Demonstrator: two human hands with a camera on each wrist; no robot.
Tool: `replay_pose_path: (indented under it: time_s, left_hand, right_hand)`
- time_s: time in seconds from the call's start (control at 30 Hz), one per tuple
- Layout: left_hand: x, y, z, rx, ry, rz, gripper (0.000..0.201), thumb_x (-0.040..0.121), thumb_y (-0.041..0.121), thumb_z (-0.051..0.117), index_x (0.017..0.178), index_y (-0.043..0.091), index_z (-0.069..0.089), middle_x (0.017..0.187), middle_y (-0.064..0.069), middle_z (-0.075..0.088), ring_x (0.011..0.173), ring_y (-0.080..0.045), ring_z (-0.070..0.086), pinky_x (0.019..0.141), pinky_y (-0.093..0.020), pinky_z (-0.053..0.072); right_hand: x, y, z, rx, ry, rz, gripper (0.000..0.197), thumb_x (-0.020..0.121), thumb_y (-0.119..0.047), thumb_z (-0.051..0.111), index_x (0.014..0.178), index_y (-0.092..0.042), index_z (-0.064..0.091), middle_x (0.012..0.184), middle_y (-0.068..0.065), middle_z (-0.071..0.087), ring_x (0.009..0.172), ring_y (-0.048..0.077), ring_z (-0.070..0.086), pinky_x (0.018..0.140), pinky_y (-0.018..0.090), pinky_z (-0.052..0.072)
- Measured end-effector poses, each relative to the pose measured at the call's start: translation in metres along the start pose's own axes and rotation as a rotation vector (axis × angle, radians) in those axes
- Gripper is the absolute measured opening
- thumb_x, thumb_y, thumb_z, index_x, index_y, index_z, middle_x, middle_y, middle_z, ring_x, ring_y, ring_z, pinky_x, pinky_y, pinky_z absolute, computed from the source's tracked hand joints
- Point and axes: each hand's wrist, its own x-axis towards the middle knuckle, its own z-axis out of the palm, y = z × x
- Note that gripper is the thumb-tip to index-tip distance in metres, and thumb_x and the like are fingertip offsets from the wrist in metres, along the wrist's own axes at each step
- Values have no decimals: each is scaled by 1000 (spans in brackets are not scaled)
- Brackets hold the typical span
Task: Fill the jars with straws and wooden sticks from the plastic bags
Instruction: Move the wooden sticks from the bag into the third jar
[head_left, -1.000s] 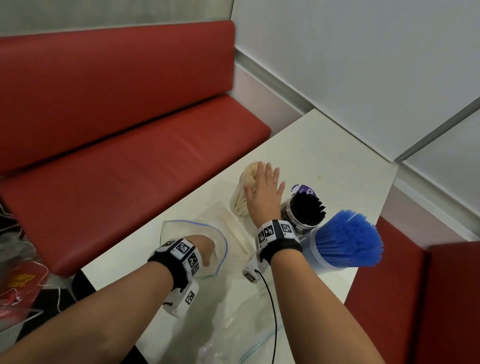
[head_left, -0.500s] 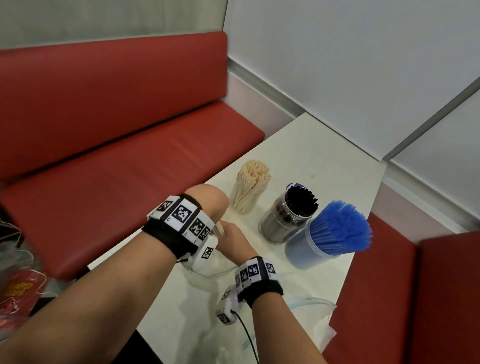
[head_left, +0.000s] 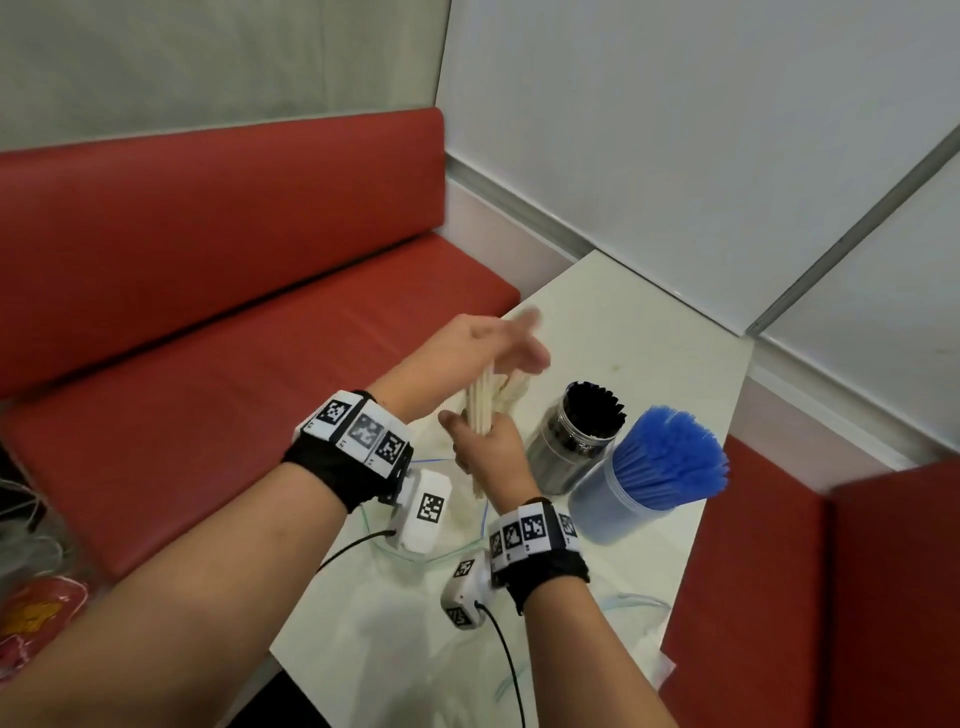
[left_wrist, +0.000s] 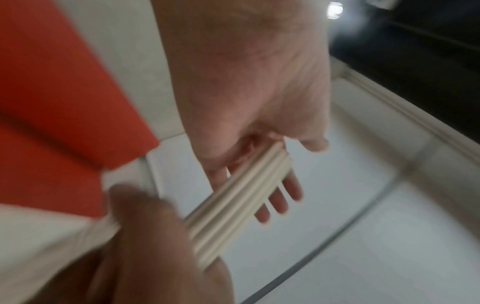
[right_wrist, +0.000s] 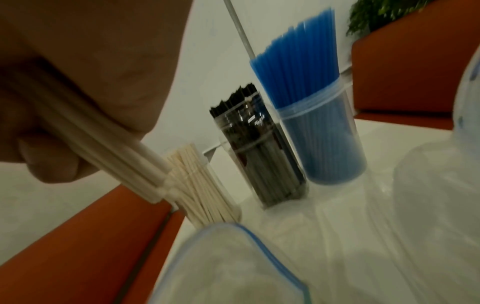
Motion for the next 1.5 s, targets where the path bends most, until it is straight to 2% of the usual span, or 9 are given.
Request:
replay_pose_path:
  time_s: [0.13, 0.27, 0.33, 0.43, 0.7, 1.07, 1.23, 1.33, 1.5]
  left_hand:
    - [-1, -29, 1, -377, 224, -338, 60, 99, 54, 41, 92, 2, 69, 80, -11, 71, 64, -17, 68, 66, -27, 56]
    - [-17, -65, 19, -665, -66, -684, 44, 101, 42, 46, 98, 3, 65, 91, -16, 67, 85, -29, 67, 90, -45, 55]
    - [-22, -72, 26, -905, -58, -727, 35, 97, 31, 52, 92, 0, 69, 91, -15, 68, 84, -27, 68, 83, -43, 58]
    - [-22, -71, 32, -1017, -35, -737, 36, 94, 24, 53, 76, -1, 71, 74, -13, 67, 61, -23, 69, 53, -33, 60]
    - [-19, -77, 34, -741, 3, -804, 24, 92, 22, 60, 71, 11, 59, 64, -4, 53, 36, -7, 42, 29, -15, 32]
    - [-13, -85, 35, -833, 126, -741, 17, 94, 20, 56, 80, 11, 58, 64, -3, 54, 39, -6, 41, 26, -14, 25]
    - [-13, -93, 32, -852, 127, -723, 17, 94, 19, 55, 78, 11, 56, 65, -2, 55, 39, -6, 40, 26, -15, 25]
    - [-13, -105, 30, -734, 138, -693, 18, 98, 23, 53, 83, 14, 52, 63, 0, 49, 36, -4, 30, 28, -16, 19]
    - [-15, -123, 28, -596, 176, -683, 20, 101, 22, 50, 88, 8, 55, 62, -4, 50, 46, -10, 44, 37, -17, 30]
  right_hand:
    - [-2, -38, -21, 198, 31, -102, 24, 90, -19, 70, 70, -17, 58, 49, -4, 48, 43, 12, 41, 47, 26, 36]
    - [-3, -70, -32, 298, 17, -188, 39, 83, -27, 76, 59, -22, 46, 49, 1, 37, 44, 16, 35, 47, 27, 34]
    - [-6, -75, -34, 299, -22, -218, 39, 84, -25, 77, 61, -20, 45, 52, 4, 37, 47, 18, 37, 49, 29, 37]
    - [-13, -77, -38, 264, -32, -241, 31, 85, -24, 76, 68, -15, 51, 57, 9, 46, 54, 22, 46, 58, 35, 44]
    - [-19, -91, -46, 258, 17, -320, 27, 87, -16, 74, 100, 2, 58, 67, 5, 51, 64, 22, 50, 58, 25, 48]
    - [-9, -98, -59, 128, -21, -341, 25, 89, -20, 74, 83, 3, 66, 71, 16, 64, 71, 18, 62, 70, 27, 50]
    - [-8, -94, -67, -72, -82, -260, 22, 86, -27, 75, 80, -7, 70, 86, 18, 69, 83, 24, 64, 81, 46, 51]
    - [-5, -90, -83, -286, -140, -161, 14, 86, -32, 75, 83, -19, 72, 75, -2, 70, 73, 12, 65, 67, 31, 49]
    - [1, -84, -100, -269, -274, -1, 13, 87, -13, 73, 93, -2, 74, 81, 17, 74, 63, 21, 68, 52, 22, 51]
